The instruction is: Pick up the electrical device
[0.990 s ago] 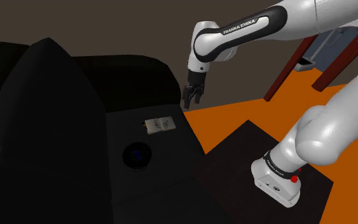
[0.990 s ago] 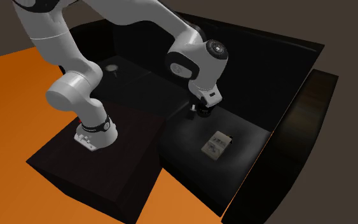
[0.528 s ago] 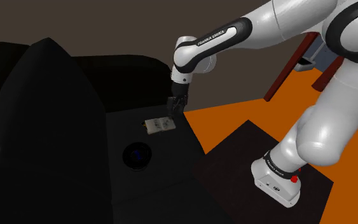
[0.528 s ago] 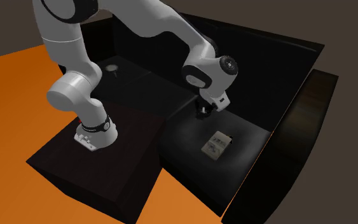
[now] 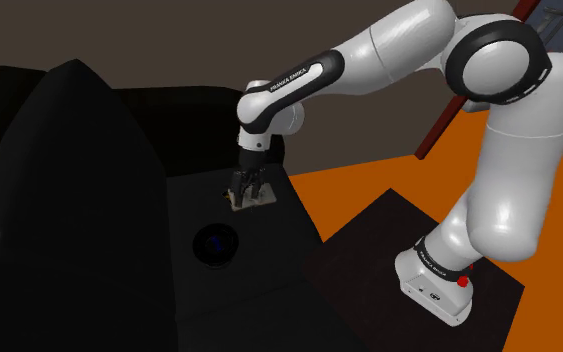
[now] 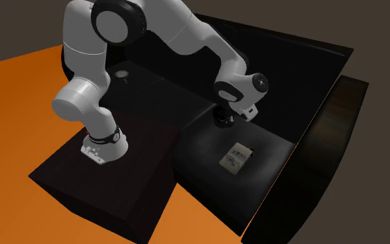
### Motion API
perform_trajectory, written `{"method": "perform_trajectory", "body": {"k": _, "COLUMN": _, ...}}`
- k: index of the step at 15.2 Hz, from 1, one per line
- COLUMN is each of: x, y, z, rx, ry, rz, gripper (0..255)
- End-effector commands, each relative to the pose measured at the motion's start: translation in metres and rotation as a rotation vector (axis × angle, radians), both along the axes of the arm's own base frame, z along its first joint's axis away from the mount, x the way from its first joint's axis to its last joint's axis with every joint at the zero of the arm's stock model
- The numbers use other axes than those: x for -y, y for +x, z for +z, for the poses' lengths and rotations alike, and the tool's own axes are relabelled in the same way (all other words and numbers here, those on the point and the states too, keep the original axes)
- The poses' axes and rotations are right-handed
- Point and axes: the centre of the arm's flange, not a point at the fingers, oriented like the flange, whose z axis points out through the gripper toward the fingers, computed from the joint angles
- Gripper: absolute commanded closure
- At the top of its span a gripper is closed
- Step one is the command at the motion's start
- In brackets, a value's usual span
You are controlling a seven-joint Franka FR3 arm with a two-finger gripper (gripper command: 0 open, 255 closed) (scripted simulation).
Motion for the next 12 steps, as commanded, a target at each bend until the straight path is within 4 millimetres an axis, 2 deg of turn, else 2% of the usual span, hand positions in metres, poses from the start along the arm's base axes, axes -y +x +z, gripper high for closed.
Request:
{"method": "perform_trajectory", "body": {"k": 1, "x": -0.021, "y": 0.008, "z": -0.015, "rx": -0.01, "ry": 0.031, "rz": 0.018, "gripper": 0}}
{"method": "perform_trajectory", "body": {"k": 5, "x": -0.064, "y": 0.02, "z": -0.04, "rx": -0.029, "ry": 0.089, "rz": 0.055, "gripper": 0}}
{"method": "perform_trajectory", "body": {"k": 6, "x": -0.065, "y": 0.02, "z": -0.04, "rx": -0.029, "ry": 0.09, "rz": 0.056, "gripper": 0}}
{"method": "perform_trajectory", "body": {"k": 12, "x": -0.065, "y": 0.02, "z": -0.072, "rx": -0.029, "ry": 0.09, "rz": 0.056, "gripper": 0}}
